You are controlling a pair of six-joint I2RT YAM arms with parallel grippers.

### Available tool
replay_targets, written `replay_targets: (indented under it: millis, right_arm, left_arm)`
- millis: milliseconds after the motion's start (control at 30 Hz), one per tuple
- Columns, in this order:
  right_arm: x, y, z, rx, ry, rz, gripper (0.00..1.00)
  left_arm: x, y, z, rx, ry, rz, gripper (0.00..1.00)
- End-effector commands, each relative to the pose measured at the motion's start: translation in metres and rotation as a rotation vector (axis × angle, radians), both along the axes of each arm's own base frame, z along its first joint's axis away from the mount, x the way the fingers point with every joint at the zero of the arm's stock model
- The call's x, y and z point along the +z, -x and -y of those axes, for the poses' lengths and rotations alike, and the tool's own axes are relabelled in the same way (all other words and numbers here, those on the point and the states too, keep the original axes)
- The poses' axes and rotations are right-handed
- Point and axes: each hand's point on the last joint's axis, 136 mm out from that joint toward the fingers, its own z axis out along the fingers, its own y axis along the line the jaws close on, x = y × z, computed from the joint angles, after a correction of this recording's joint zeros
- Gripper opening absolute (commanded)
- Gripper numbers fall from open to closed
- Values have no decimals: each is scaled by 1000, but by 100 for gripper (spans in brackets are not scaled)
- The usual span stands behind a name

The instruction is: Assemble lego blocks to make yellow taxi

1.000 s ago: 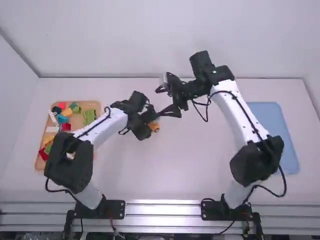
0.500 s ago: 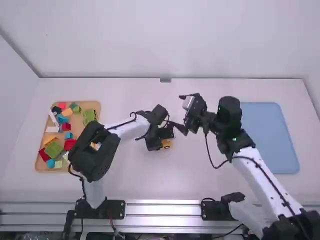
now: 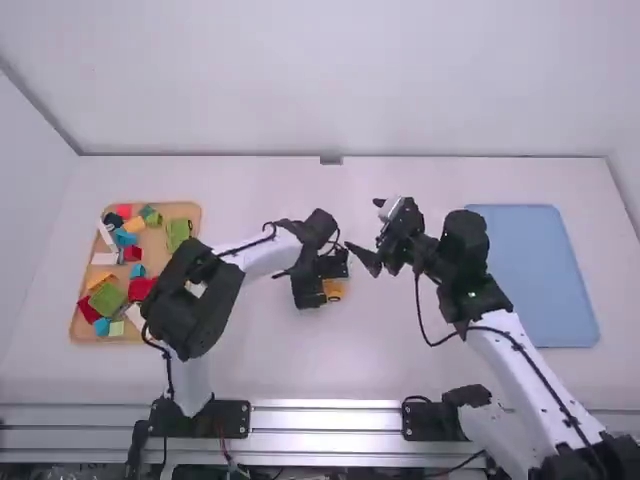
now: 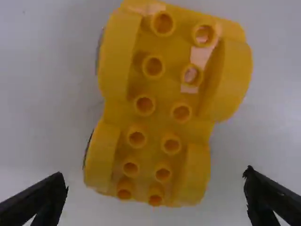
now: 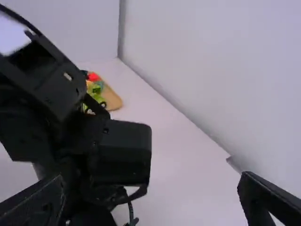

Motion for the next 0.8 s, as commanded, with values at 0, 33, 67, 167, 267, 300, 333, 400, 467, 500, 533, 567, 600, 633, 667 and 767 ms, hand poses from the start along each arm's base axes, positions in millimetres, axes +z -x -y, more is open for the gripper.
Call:
replay_targets:
  millis: [0, 33, 67, 167, 267, 300, 333, 400, 467, 500, 533, 567, 600, 633, 667, 767]
  right_arm:
    - [23, -6, -11, 100, -13, 36, 98]
    - [25, -10, -15, 126, -3, 30, 98]
    - [26, -14, -21, 147, 15, 27, 98]
    - [25, -23, -42, 203, 78, 9, 98]
    - [24, -24, -72, 313, 157, 4, 98]
    - [25, -25, -74, 321, 161, 4, 98]
    - [28, -26, -87, 369, 168, 7, 98]
    - [32, -27, -97, 411, 151, 12, 98]
    - [42, -26, -114, 508, 95, 25, 98]
    - [45, -26, -120, 548, 73, 26, 98]
    - [47, -27, -125, 574, 57, 28, 98]
    - [47, -28, -128, 593, 46, 29, 98]
    - [48, -28, -136, 631, 29, 32, 98]
    - [48, -28, -142, 650, 23, 36, 98]
    - [47, -28, -144, 654, 22, 36, 98]
    - [47, -31, -162, 645, 23, 24, 98]
  left_arm:
    - [24, -27, -2, 112, 27, 57, 99]
    - [33, -34, -6, 160, 44, 73, 99]
    - [42, -41, -11, 206, 65, 90, 99]
    - [68, -61, -33, 356, 120, 152, 99]
    - [100, -73, -81, 575, 170, 219, 99]
    - [104, -74, -87, 606, 177, 227, 99]
    - [120, -74, -116, 739, 204, 253, 99]
    - [132, -73, -137, 852, 232, 274, 99]
    - [149, -67, -172, 1013, 274, 320, 99]
    - [156, -63, -188, 1075, 288, 346, 99]
    - [161, -58, -205, 1134, 293, 379, 99]
    - [165, -55, -217, 1188, 299, 404, 99]
    - [170, -48, -243, 1320, 305, 457, 99]
    - [174, -41, -263, 1436, 316, 495, 99]
    - [175, -38, -269, 1477, 320, 505, 99]
    - [181, -4, -313, 1840, 388, 559, 99]
